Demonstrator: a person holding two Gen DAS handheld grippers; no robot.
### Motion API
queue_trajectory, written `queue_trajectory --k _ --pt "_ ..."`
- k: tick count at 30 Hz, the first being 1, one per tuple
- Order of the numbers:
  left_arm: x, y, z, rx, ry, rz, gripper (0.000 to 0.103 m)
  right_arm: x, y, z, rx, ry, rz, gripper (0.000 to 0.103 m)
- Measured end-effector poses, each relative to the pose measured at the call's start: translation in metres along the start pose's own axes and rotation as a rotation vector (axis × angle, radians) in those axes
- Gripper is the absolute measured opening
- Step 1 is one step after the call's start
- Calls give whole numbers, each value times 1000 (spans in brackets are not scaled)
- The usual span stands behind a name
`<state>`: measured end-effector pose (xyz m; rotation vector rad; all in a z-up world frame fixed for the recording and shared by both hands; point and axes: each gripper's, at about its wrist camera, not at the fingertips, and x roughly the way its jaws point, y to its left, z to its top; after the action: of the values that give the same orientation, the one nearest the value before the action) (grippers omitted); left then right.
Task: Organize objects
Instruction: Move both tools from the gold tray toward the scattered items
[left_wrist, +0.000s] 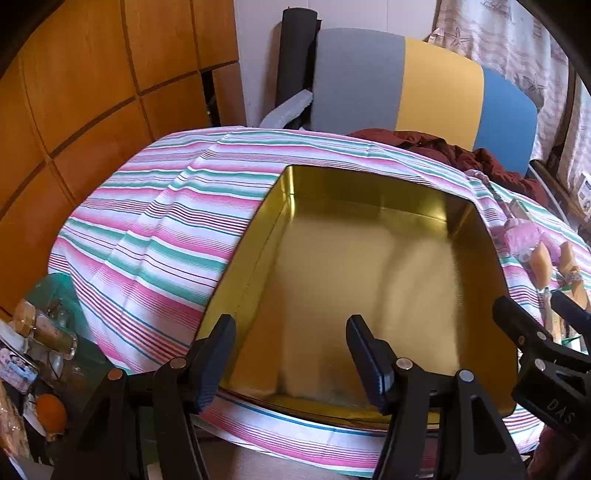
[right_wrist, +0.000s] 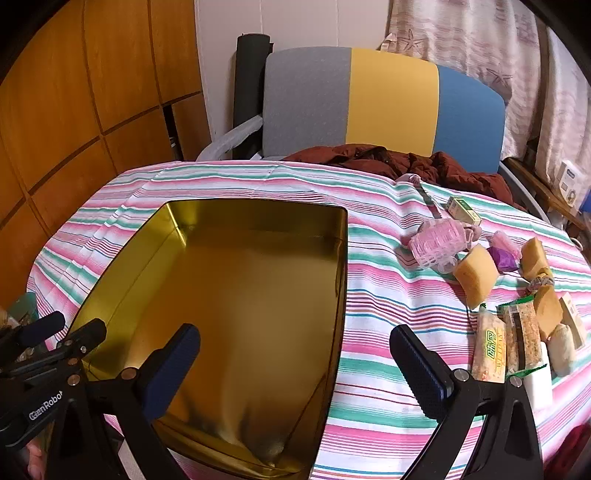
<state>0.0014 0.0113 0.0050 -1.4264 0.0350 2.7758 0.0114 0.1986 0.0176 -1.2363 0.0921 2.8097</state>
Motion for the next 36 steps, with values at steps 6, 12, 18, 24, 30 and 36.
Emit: queue_trajectory --k 6,12,18,24,30,36 --pt "1 -9 -1 20 13 -8 63 -2 -6 0 10 -9 12 103" --pt "1 -12 -1 18 32 -8 63 -8 -10 0 8 -37 19 103" --pt "4 -20 -4 12 56 -109 63 -19 -37 1 36 -87 -10 103" --pt "0 -54 -11 82 54 -231 63 -27 -81 -6 109 -83 -16 103" --pt "-11 -97 -15 221 24 -229 63 -37 -128 -17 137 -62 -130 103" --pt "-17 -128 -16 293 37 -344 63 -39 -193 -35 247 -6 -207 103"
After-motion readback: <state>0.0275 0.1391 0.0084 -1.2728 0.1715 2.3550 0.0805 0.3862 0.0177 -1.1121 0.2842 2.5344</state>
